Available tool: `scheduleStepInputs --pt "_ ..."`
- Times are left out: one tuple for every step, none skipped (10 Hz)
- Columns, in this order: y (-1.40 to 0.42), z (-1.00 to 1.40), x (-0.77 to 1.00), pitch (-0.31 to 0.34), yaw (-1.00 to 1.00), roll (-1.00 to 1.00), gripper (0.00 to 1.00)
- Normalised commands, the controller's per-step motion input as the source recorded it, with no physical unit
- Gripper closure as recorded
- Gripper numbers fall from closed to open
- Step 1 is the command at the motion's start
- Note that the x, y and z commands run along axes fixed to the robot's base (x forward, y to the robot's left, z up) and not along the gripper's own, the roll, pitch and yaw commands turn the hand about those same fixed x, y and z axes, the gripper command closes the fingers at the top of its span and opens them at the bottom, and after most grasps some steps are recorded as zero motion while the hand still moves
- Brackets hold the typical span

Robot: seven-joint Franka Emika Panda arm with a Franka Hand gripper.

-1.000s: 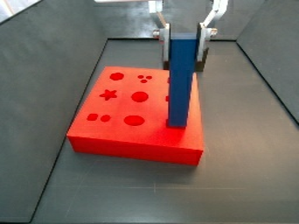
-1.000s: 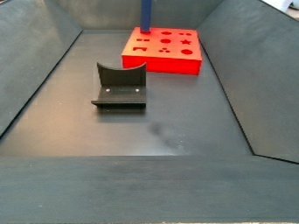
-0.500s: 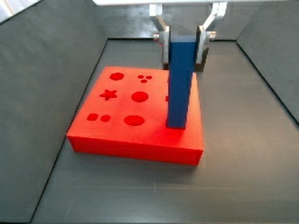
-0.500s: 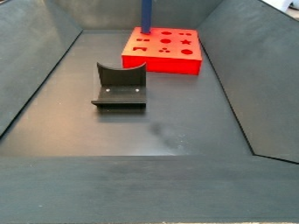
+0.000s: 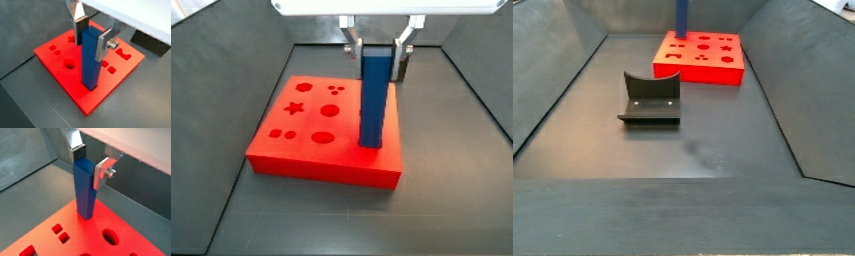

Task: Pick up the rectangle object. Move up. Move to above the board. Insert the rectangle object.
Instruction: Insert the rectangle object.

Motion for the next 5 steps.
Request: scheduleStepInputs --pt "-0.04 -0.11 0.02 0.000 0.00 0.02 1.00" --pt "-0.10 -0.07 0.07 0.000 0.00 0.10 1.00" --pt "-0.18 -0.04 0.15 0.000 0.07 0.21 1.00" --pt "-0.21 -0.06 0.24 -0.023 0.04 0.26 1.00" --pt "-0.13 -0.11 0.23 -0.043 0.02 0.18 1.00"
